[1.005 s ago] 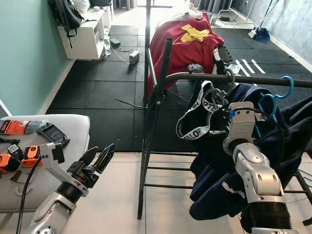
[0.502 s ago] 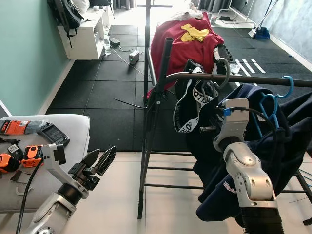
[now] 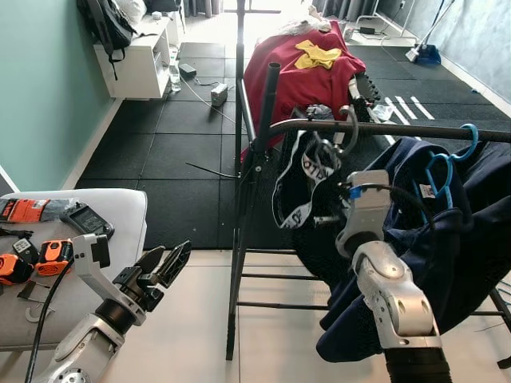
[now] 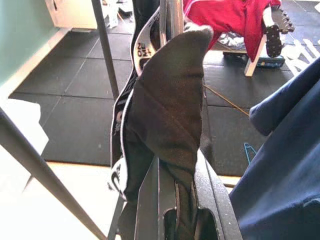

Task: Hang hanger

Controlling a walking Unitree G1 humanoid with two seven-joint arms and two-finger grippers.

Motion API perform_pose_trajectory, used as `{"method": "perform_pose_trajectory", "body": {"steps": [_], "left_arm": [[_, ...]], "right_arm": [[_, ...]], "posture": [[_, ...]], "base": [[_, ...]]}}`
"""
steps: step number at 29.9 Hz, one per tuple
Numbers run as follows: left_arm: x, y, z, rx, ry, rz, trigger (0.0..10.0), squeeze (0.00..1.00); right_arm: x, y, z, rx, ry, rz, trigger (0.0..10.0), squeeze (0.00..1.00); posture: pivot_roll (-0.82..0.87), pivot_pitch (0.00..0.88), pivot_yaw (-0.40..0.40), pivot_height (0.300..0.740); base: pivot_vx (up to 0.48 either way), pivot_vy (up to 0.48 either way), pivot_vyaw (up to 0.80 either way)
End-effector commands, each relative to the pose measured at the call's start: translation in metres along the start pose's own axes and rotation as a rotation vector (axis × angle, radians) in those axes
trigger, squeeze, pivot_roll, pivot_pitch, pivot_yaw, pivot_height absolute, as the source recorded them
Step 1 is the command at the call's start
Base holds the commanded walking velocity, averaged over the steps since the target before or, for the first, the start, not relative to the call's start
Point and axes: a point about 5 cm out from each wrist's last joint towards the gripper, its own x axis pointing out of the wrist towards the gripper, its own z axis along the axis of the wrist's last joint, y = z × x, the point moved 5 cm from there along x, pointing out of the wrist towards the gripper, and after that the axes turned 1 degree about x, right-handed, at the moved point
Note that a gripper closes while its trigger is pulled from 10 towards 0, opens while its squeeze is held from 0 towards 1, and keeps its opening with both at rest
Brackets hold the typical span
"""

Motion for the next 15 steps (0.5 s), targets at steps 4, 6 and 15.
{"method": "perform_pose_trajectory", "body": {"steps": [4,6,15], "left_arm": [[-0.002,0.003,-0.002,-0.005,0.02,0.0,10.0,0.0],[-0.002,0.002,-0.002,-0.005,0.021,-0.002,10.0,0.0],[-0.003,0.002,-0.001,0.002,0.023,0.0,10.0,0.0]], "right_arm": [[-0.001,0.004,0.0,-0.015,-0.004,0.013,10.0,0.0],[-0.001,0.004,0.001,-0.018,-0.009,0.014,10.0,0.0],[-0.002,0.011,0.025,-0.037,-0.137,0.041,10.0,0.0]], "posture": [[-0.06,0.1,-0.012,0.74],[-0.06,0.1,-0.012,0.74],[-0.05,0.105,-0.013,0.74]], "base": [[-0.246,0.0,0.0],[-0.251,0.0,0.0],[-0.281,0.0,0.0]]}}
